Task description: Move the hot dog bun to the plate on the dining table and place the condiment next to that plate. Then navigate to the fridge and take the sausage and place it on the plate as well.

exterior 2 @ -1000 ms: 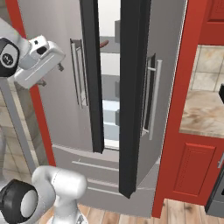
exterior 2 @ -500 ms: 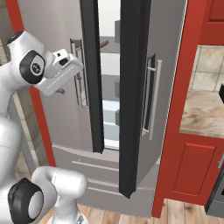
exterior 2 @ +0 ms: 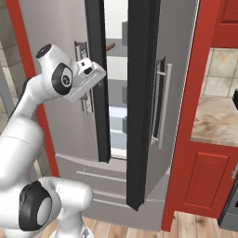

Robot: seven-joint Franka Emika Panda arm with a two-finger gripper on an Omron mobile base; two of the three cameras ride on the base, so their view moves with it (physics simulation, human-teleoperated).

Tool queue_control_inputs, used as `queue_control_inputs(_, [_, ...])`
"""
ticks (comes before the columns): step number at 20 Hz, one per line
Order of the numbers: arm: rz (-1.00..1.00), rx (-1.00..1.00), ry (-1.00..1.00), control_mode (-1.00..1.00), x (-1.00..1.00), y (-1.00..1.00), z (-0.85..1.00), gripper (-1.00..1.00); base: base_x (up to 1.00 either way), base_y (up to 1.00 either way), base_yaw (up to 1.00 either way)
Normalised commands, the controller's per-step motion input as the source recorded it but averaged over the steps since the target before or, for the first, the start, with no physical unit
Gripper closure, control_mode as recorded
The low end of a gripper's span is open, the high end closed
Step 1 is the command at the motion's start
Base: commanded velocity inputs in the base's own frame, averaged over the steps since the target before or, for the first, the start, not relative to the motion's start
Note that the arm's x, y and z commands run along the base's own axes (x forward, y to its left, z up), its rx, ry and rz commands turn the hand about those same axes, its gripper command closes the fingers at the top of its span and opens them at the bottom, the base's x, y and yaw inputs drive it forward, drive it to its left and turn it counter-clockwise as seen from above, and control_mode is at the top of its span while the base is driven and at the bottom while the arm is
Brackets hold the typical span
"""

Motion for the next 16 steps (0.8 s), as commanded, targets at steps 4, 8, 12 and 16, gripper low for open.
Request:
queue_control_inputs(4, [0.00,0.00,0.00,-1.00,0.25,-0.54,-0.13,-1.00,0.00,0.00,0.00])
queue_control_inputs(8, [0.00,0.00,0.00,-1.00,0.20,-0.53,-0.17,-1.00,0.00,0.00,0.00])
queue_control_inputs(12, [-0.01,0.00,0.00,-1.00,0.15,-0.46,-0.18,-1.00,0.00,0.00,0.00])
queue_control_inputs(16, [-0.03,-0.02,0.00,-1.00,0.01,-0.42,-0.15,-1.00,0.00,0.00,0.00])
